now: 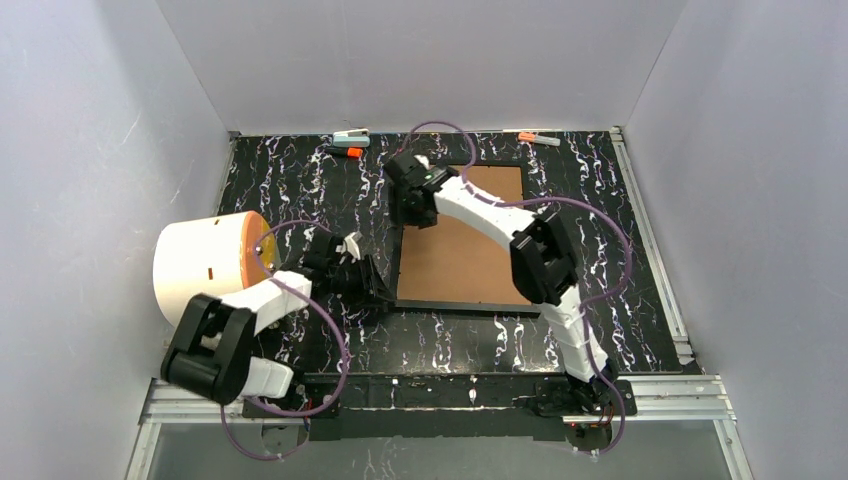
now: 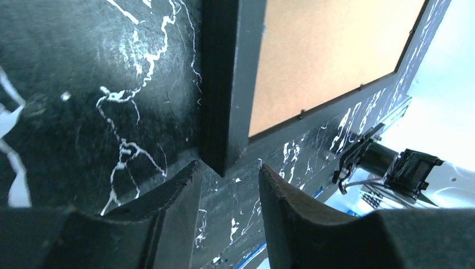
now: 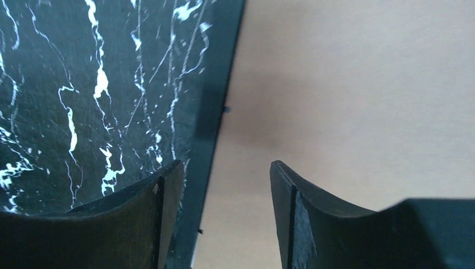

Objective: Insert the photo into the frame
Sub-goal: Install the photo frame at the center of the board, then turn over the photo frame at the center of the board.

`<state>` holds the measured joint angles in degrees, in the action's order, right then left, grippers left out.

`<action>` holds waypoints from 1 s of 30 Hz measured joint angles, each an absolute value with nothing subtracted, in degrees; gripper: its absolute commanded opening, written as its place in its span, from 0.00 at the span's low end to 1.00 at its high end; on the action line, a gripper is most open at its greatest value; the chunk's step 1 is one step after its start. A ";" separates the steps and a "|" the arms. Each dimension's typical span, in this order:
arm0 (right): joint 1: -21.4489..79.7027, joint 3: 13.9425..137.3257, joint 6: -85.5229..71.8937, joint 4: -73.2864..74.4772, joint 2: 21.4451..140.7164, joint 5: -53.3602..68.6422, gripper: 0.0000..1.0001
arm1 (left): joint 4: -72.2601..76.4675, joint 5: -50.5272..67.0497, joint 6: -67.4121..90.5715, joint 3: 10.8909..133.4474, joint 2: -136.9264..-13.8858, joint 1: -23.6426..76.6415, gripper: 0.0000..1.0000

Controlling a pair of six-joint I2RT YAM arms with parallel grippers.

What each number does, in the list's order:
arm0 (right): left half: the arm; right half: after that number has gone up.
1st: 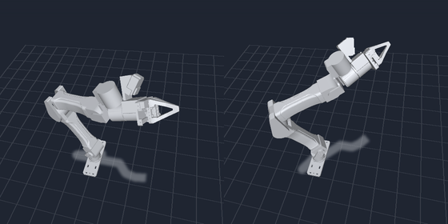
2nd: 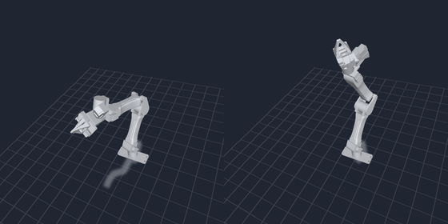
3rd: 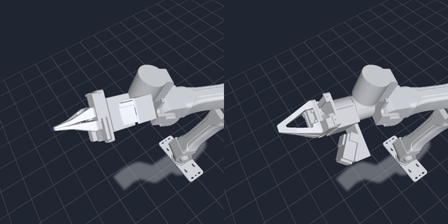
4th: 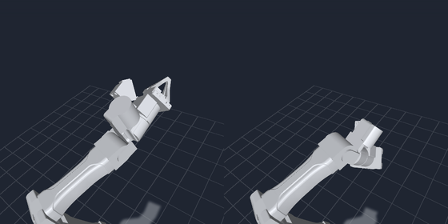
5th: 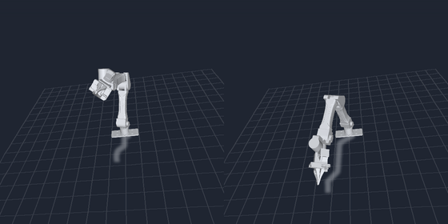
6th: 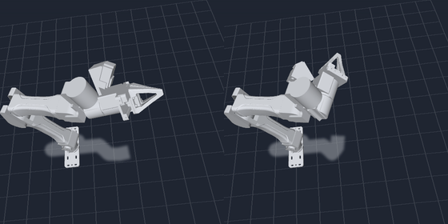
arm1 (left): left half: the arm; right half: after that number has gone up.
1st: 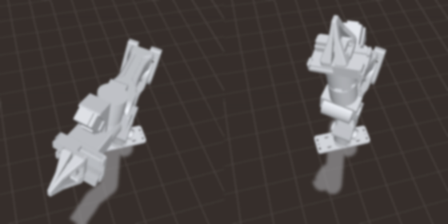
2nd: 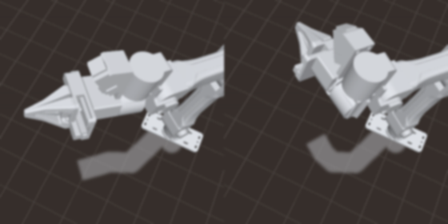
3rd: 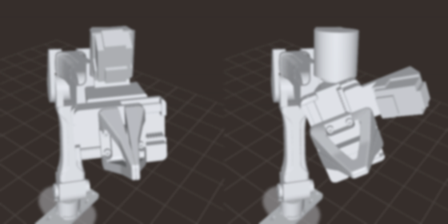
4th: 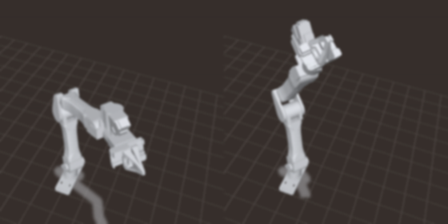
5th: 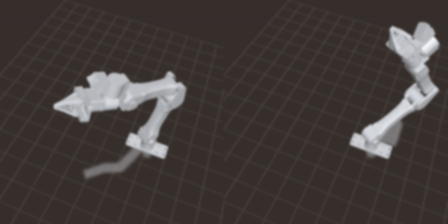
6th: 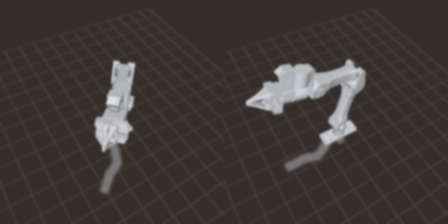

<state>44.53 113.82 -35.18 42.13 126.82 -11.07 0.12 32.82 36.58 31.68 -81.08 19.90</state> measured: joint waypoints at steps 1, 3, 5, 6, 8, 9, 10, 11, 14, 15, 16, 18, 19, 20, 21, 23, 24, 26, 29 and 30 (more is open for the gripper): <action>45.76 115.24 -35.40 42.96 128.25 -11.66 0.68 | -1.30 31.83 36.91 31.18 -78.78 19.99 0.45; 47.86 118.58 -35.90 44.88 131.35 -13.17 0.70 | -3.75 28.99 37.10 31.35 -74.43 19.94 0.49; 49.30 121.30 -36.07 45.91 133.95 -15.20 0.71 | -5.56 26.59 37.15 31.99 -70.96 19.70 0.50; 49.89 122.30 -36.01 46.26 135.00 -16.45 0.72 | -5.98 25.65 37.26 32.05 -69.76 19.64 0.50; 50.85 123.48 -35.79 46.59 136.46 -18.87 0.71 | -7.11 23.75 37.95 32.05 -67.55 19.53 0.50; 51.22 123.94 -35.59 46.72 137.08 -19.97 0.70 | -7.86 22.72 38.28 32.01 -66.59 19.51 0.50; 51.55 124.62 -35.48 47.09 137.69 -20.91 0.69 | -8.71 21.58 38.68 31.97 -65.65 19.49 0.50; 51.88 125.71 -35.22 47.46 138.52 -22.06 0.65 | -9.76 20.51 38.83 31.97 -64.77 19.44 0.50; 52.84 127.85 -34.15 48.23 140.70 -25.04 0.55 | -13.65 16.47 39.22 31.97 -61.93 19.16 0.51; 53.12 128.16 -34.04 48.58 140.88 -25.89 0.53 | -14.55 15.53 39.27 31.97 -61.21 19.05 0.51; 53.58 128.25 -33.87 49.15 140.92 -26.68 0.50 | -15.62 14.35 39.31 31.97 -60.29 18.85 0.51; 54.19 128.27 -33.69 50.22 140.99 -27.81 0.42 | -16.69 13.08 39.31 31.97 -59.51 18.68 0.51; 54.48 128.27 -34.02 50.92 140.99 -28.18 0.38 | -17.04 12.60 39.29 31.97 -59.37 18.55 0.51; 54.65 128.25 -34.44 50.92 140.99 -28.34 0.33 | -17.30 12.32 39.27 31.94 -59.37 18.48 0.51; 54.81 128.20 -34.79 50.87 140.99 -28.38 0.30 | -17.41 12.12 39.24 31.92 -59.40 18.44 0.51; 54.89 127.35 -36.01 50.48 140.51 -28.56 0.23 | -17.47 12.03 39.18 31.73 -59.37 18.44 0.52; 54.94 126.26 -36.86 50.11 139.87 -28.60 0.21 | -17.41 12.03 39.18 31.55 -59.37 18.44 0.52; 54.94 123.07 -38.61 49.45 137.91 -27.86 0.16 | -17.06 12.29 39.16 31.31 -59.46 18.44 0.53; 54.87 117.51 -40.49 49.82 134.32 -26.26 0.12 | -15.38 13.41 39.22 30.72 -60.01 18.44 0.54; 54.87 115.92 -41.01 50.17 133.25 -25.65 0.12 | -14.76 13.91 39.24 30.41 -60.38 18.44 0.55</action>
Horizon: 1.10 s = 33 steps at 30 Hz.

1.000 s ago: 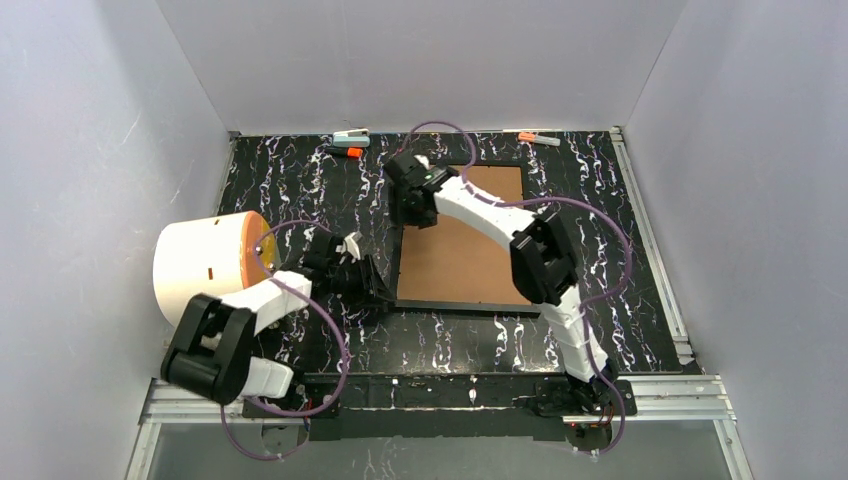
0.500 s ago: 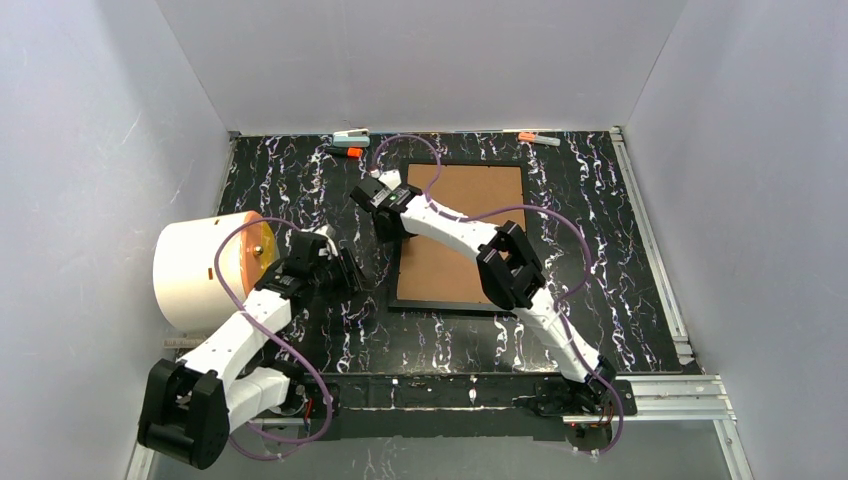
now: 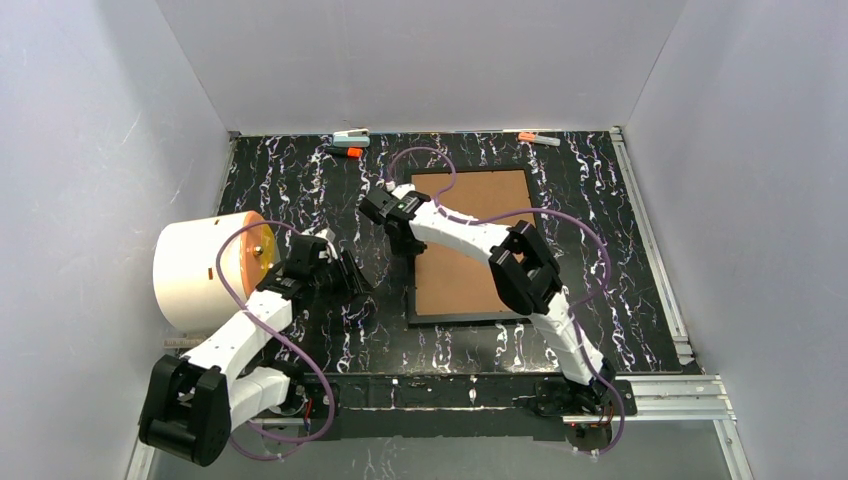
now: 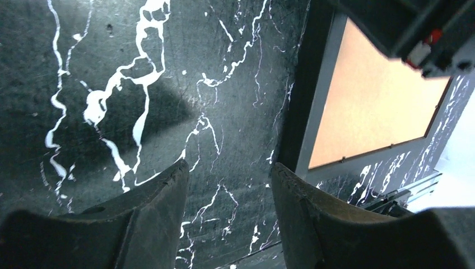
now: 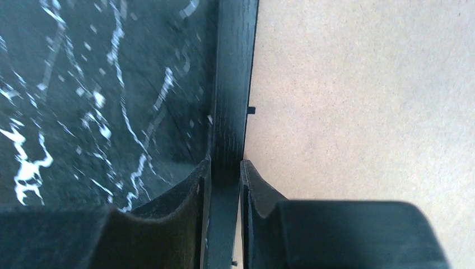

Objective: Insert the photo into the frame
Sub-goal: Turn over the photo frame at the center of the board.

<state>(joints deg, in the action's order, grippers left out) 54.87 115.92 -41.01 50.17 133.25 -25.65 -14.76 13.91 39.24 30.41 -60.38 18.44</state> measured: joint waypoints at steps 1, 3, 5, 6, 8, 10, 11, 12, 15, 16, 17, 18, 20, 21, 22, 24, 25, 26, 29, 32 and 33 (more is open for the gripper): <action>54.87 114.72 -41.50 50.76 132.35 -25.28 0.11 | -14.09 14.48 39.33 30.11 -60.84 18.44 0.56; 54.87 111.55 -42.52 51.68 130.19 -23.97 0.12 | -12.43 15.97 39.48 29.47 -61.69 18.44 0.59; 54.87 108.73 -43.40 52.31 128.25 -22.63 0.16 | -10.37 18.26 39.64 28.99 -62.83 18.44 0.61; 54.87 107.37 -43.75 52.42 127.26 -21.93 0.23 | -9.43 19.25 39.64 28.86 -63.44 18.44 0.61; 54.87 105.82 -44.53 53.15 126.04 -20.93 0.31 | -7.75 21.21 39.64 28.84 -65.06 18.44 0.63; 54.87 106.00 -45.32 54.30 126.13 -20.71 0.32 | -6.52 22.37 39.64 28.82 -65.93 18.46 0.64; 54.87 106.67 -45.78 55.11 126.58 -20.73 0.32 | -5.98 22.70 39.64 28.82 -66.17 18.44 0.64; 54.87 108.31 -46.17 56.60 127.46 -20.93 0.32 | -5.54 22.98 39.64 28.82 -66.26 18.44 0.65; 54.87 112.16 -46.72 60.10 129.88 -21.21 0.32 | -4.32 23.49 39.62 28.82 -66.52 18.44 0.66; 54.87 113.10 -46.85 60.93 130.58 -21.30 0.33 | -4.01 23.62 39.64 28.82 -66.72 18.44 0.67; 54.87 113.65 -46.89 61.45 130.91 -21.37 0.34 | -3.64 23.70 39.64 28.82 -67.07 18.44 0.68; 54.87 113.80 -47.11 61.65 130.98 -21.37 0.34 | -3.31 23.86 39.64 28.82 -67.44 18.44 0.69; 54.83 113.80 -47.68 61.69 130.98 -21.34 0.35 | -2.85 24.25 39.64 28.82 -68.05 18.44 0.73; 54.78 113.80 -47.86 61.71 130.98 -21.32 0.36 | -2.70 24.49 39.64 28.80 -68.23 18.44 0.75; 54.74 113.80 -47.99 61.73 131.00 -21.30 0.36 | -2.50 24.62 39.62 28.73 -68.29 18.44 0.76; 54.59 113.80 -48.21 61.71 131.02 -21.21 0.36 | -1.89 24.93 39.66 28.51 -68.29 18.44 0.78; 54.50 113.80 -48.27 61.69 131.09 -21.06 0.37 | -1.61 25.06 39.68 28.45 -68.36 18.44 0.78; 54.43 113.80 -48.29 61.67 131.11 -20.97 0.37 | -1.39 25.17 39.68 28.42 -68.47 18.44 0.79; 54.35 113.80 -48.34 61.60 131.22 -20.80 0.36 | 0.01 25.96 39.88 28.10 -69.21 18.44 0.80; 54.35 113.78 -48.29 61.58 131.24 -20.71 0.33 | 1.08 26.48 40.16 27.44 -69.82 18.44 0.81; 54.33 113.78 -48.23 61.56 131.24 -20.64 0.30 | 1.32 26.65 40.32 27.35 -70.02 18.44 0.82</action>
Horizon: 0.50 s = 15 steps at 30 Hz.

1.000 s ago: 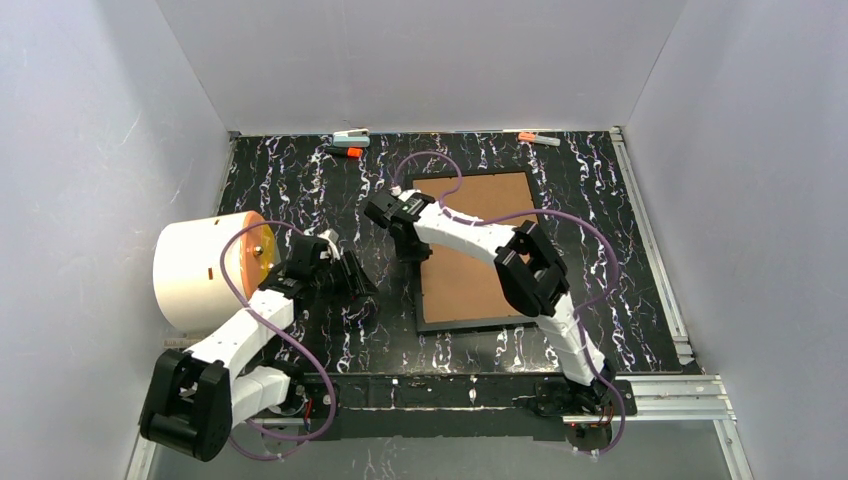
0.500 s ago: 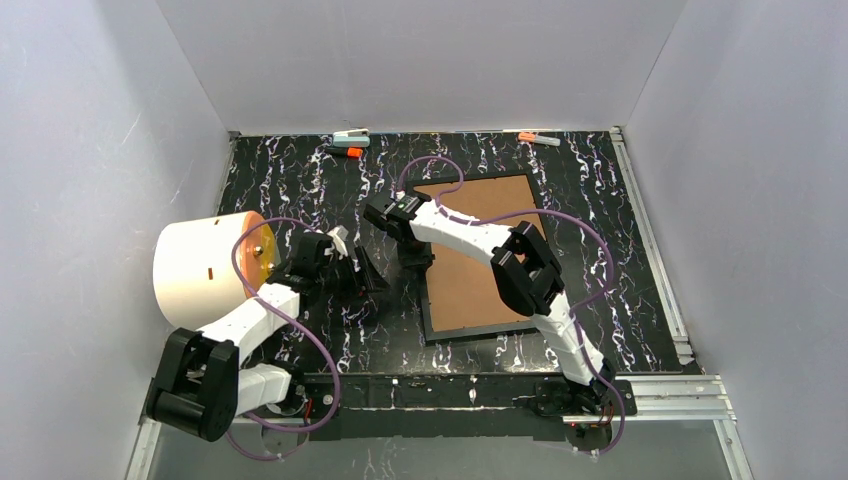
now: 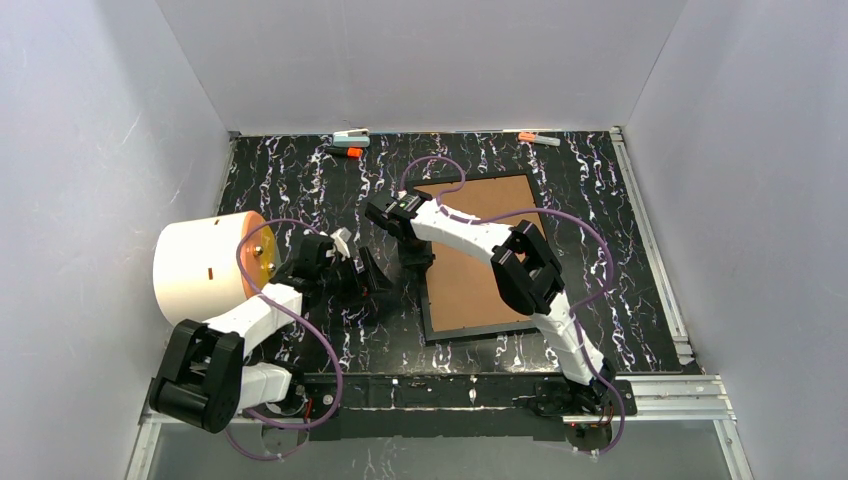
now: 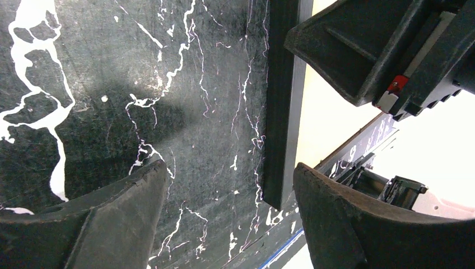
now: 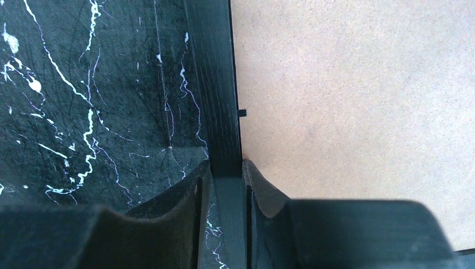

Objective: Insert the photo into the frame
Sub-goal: Turn over the photo frame at the center of the board.

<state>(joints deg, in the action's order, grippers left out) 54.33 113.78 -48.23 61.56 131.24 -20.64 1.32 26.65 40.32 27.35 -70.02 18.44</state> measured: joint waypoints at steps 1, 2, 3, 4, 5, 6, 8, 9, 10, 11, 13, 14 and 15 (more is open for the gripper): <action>54.33 113.73 -48.21 61.49 131.24 -20.56 0.27 | 1.72 26.87 40.40 27.22 -70.15 18.44 0.83; 54.28 113.73 -48.05 61.45 131.24 -20.47 0.23 | 2.09 27.16 40.56 27.05 -70.19 18.44 0.85; 54.26 113.73 -47.88 61.43 131.24 -20.43 0.19 | 2.59 27.51 40.73 26.87 -70.24 18.44 0.87; 54.22 113.73 -47.72 61.45 131.24 -20.38 0.16 | 3.14 27.86 40.84 26.70 -70.37 18.44 0.88; 54.19 113.73 -47.59 61.47 131.24 -20.34 0.14 | 3.60 28.05 40.99 26.59 -70.48 18.44 0.89; 54.15 113.73 -47.44 61.49 131.24 -20.21 0.12 | 4.21 28.38 41.17 26.41 -70.63 18.44 0.90; 54.11 113.73 -47.40 61.45 131.20 -20.16 0.11 | 5.69 29.26 41.50 25.85 -70.81 18.44 0.91; 54.13 113.73 -47.37 61.43 131.17 -20.16 0.09 | 6.37 29.69 41.82 25.58 -70.87 18.44 0.91; 54.13 113.73 -47.35 61.43 131.07 -20.14 0.09 | 7.16 30.15 42.15 25.34 -70.96 18.44 0.91; 54.11 113.73 -47.33 61.43 130.98 -20.05 0.08 | 8.12 30.70 42.54 25.12 -71.09 18.44 0.91; 54.02 113.73 -47.22 61.43 130.82 -19.75 0.07 | 10.02 31.70 43.55 24.93 -71.77 18.48 0.91; 54.00 113.73 -47.18 61.39 130.65 -19.51 0.07 | 11.38 32.38 44.10 24.91 -72.58 18.50 0.90; 53.98 113.73 -47.16 61.19 130.45 -19.27 0.07 | 12.36 32.77 44.64 24.91 -73.36 18.57 0.90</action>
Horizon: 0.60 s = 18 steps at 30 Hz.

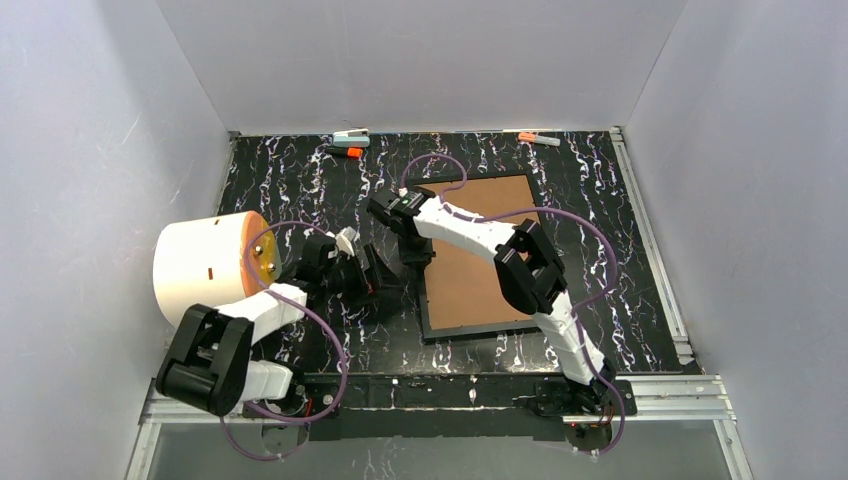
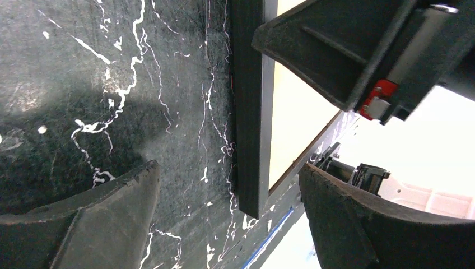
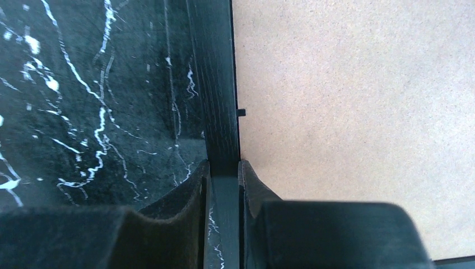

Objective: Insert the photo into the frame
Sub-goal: Turn over the photo frame at the center of the board.

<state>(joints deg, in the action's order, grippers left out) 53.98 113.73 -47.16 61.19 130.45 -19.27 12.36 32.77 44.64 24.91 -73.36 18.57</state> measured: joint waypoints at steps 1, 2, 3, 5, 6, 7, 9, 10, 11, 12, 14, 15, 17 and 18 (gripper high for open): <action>53.93 113.73 -47.13 60.73 130.23 -19.07 0.07 | 13.54 33.28 45.21 24.91 -74.43 18.68 0.89; 53.84 113.73 -47.13 60.16 130.04 -18.87 0.07 | 14.61 33.74 45.84 24.91 -75.57 18.92 0.89; 53.74 113.73 -47.11 59.72 129.82 -18.68 0.07 | 15.55 34.15 46.41 24.91 -76.60 19.14 0.88; 53.54 113.75 -47.13 58.98 129.21 -18.04 0.07 | 17.78 35.05 47.59 24.91 -78.70 19.62 0.88; 53.45 113.75 -47.13 58.78 128.79 -17.76 0.07 | 18.92 35.46 48.29 24.91 -79.57 19.88 0.87; 53.39 113.75 -47.16 58.63 128.42 -17.45 0.06 | 20.12 35.86 48.97 24.93 -80.34 20.14 0.87; 53.30 113.75 -47.20 58.35 127.33 -16.56 0.06 | 22.41 36.58 50.30 25.06 -81.67 20.51 0.86; 53.30 113.75 -47.22 58.28 126.80 -16.05 0.06 | 23.55 36.86 51.11 25.17 -82.32 20.62 0.84; 53.30 113.75 -47.24 58.24 126.34 -15.64 0.06 | 24.45 37.15 51.77 25.28 -82.96 20.73 0.81; 53.30 113.75 -47.31 58.15 125.93 -15.09 0.06 | 25.50 37.65 52.69 25.50 -83.83 20.80 0.77; 53.30 113.75 -47.59 57.91 125.14 -13.80 0.06 | 27.73 38.70 54.50 26.20 -85.95 20.86 0.72; 53.30 113.75 -47.70 57.76 124.84 -13.19 0.06 | 29.02 39.22 55.53 26.44 -86.98 20.86 0.68; 53.30 113.75 -47.88 57.34 124.38 -12.21 0.06 | 31.09 40.07 57.49 26.55 -88.14 20.93 0.57; 53.28 113.75 -47.97 57.06 124.20 -11.68 0.06 | 32.25 40.58 58.70 26.55 -88.55 20.99 0.49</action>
<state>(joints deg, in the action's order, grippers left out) 53.28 113.75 -47.97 57.06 124.20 -11.68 32.25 40.58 58.70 26.55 -88.55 20.99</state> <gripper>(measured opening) 0.253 0.643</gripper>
